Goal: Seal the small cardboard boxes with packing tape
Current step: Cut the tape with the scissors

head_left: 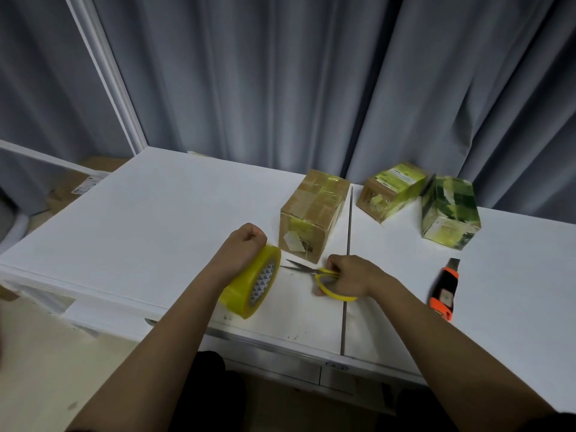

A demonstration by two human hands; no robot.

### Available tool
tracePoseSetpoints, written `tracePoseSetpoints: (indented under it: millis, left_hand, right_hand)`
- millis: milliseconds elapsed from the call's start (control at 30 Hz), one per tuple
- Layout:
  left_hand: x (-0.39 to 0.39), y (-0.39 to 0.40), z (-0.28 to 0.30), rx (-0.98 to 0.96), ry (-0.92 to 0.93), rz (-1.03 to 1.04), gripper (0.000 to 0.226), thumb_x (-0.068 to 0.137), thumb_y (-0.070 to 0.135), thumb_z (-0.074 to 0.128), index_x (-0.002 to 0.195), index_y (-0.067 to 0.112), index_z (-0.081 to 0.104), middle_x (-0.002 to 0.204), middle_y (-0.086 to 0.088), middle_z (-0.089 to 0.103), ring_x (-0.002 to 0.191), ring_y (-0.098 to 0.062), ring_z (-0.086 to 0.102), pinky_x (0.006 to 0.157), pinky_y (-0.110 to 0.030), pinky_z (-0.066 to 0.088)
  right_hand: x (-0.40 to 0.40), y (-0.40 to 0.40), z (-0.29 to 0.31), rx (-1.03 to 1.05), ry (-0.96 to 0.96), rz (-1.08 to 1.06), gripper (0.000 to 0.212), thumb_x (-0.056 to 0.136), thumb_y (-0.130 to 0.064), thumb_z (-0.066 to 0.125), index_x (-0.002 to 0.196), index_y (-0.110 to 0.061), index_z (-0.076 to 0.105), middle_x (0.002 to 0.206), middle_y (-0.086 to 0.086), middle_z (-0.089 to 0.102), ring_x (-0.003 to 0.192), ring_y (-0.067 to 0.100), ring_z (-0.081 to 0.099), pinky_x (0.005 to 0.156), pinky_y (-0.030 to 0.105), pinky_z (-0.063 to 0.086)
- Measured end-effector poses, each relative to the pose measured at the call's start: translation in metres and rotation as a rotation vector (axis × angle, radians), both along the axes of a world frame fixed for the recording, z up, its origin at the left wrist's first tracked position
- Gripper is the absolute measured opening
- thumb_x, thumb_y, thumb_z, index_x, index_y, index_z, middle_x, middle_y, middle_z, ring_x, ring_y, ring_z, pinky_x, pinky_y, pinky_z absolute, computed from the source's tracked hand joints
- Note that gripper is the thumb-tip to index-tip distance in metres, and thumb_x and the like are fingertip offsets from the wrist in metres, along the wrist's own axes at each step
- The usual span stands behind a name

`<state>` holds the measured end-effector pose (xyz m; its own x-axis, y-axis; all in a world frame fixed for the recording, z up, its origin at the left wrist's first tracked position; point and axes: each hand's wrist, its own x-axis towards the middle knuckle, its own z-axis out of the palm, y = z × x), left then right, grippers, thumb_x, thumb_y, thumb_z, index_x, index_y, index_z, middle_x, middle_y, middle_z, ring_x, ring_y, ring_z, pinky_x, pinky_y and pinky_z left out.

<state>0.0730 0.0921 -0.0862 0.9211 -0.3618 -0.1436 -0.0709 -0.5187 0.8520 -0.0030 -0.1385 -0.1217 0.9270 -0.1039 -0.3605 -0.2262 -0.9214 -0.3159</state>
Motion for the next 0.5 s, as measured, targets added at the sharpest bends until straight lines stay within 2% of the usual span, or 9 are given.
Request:
tracePoseSetpoints:
  millis: [67,167,200,267,333,367,433,500]
  left_hand:
    - [0.0,0.001,0.001,-0.008,-0.004,-0.002,0.016,0.097,0.028,0.043,0.101,0.017,0.054,0.1,0.004,0.057,0.087,-0.012,0.052,0.075,-0.029,0.043]
    - [-0.001,0.002,0.001,-0.033,0.008,0.0,0.016,0.096,0.028,0.043,0.099,0.017,0.055,0.1,0.005,0.057,0.088,-0.011,0.053,0.075,-0.029,0.044]
    - [-0.002,0.002,0.001,-0.038,0.01,-0.002,0.017,0.096,0.028,0.043,0.1,0.016,0.055,0.1,0.004,0.057,0.088,-0.012,0.053,0.075,-0.029,0.045]
    - [-0.003,0.002,0.0,-0.039,0.007,-0.01,0.019,0.096,0.028,0.043,0.101,0.015,0.055,0.1,0.003,0.057,0.088,-0.013,0.054,0.073,-0.028,0.045]
    - [-0.004,0.002,-0.001,-0.039,0.007,-0.013,0.018,0.096,0.029,0.043,0.101,0.015,0.054,0.098,0.004,0.057,0.085,-0.011,0.054,0.068,-0.025,0.044]
    - [-0.004,0.001,-0.002,-0.042,0.005,-0.011,0.018,0.096,0.029,0.043,0.1,0.016,0.055,0.097,0.005,0.057,0.084,-0.01,0.053,0.066,-0.024,0.043]
    - [-0.004,0.002,-0.005,-0.049,-0.006,-0.006,0.016,0.097,0.029,0.043,0.097,0.019,0.054,0.096,0.006,0.057,0.084,-0.01,0.054,0.064,-0.022,0.042]
    - [-0.003,0.003,-0.008,-0.057,-0.019,-0.003,0.014,0.097,0.031,0.042,0.092,0.024,0.053,0.098,0.006,0.057,0.086,-0.011,0.055,0.065,-0.021,0.042]
  right_hand:
    - [-0.006,0.002,-0.004,-0.146,-0.104,0.118,0.036,0.079,-0.05,0.065,0.091,-0.018,0.055,0.093,0.002,0.053,0.089,0.026,0.057,0.073,0.032,0.045]
    - [-0.011,0.004,0.009,-0.22,-0.133,0.167,0.031,0.082,-0.045,0.061,0.071,-0.017,0.054,0.083,0.002,0.053,0.079,0.025,0.057,0.063,0.031,0.044]
    - [-0.012,0.006,0.015,-0.216,-0.212,0.157,0.03,0.082,-0.041,0.059,0.067,-0.015,0.055,0.076,0.002,0.054,0.075,0.025,0.057,0.059,0.031,0.043]
    - [-0.008,0.012,0.026,-0.124,-0.572,0.129,0.017,0.082,-0.027,0.059,0.071,-0.014,0.063,0.075,0.0,0.058,0.076,0.023,0.056,0.061,0.031,0.044]
    - [0.007,0.018,0.035,-0.076,-0.921,0.138,0.012,0.086,-0.021,0.061,0.087,-0.013,0.071,0.089,0.001,0.063,0.087,0.023,0.055,0.074,0.032,0.045]
    - [0.019,0.02,0.037,-0.063,-0.987,0.161,0.016,0.089,-0.023,0.062,0.097,-0.013,0.072,0.099,0.003,0.065,0.096,0.022,0.056,0.084,0.032,0.044]
    - [0.045,0.025,0.034,-0.013,-0.926,0.198,0.026,0.094,-0.026,0.059,0.115,-0.015,0.07,0.121,0.003,0.064,0.117,0.022,0.052,0.102,0.035,0.036]
    - [0.062,0.032,0.024,0.01,-0.848,0.187,0.028,0.095,-0.025,0.057,0.121,-0.018,0.067,0.129,0.002,0.062,0.125,0.024,0.051,0.106,0.038,0.033]
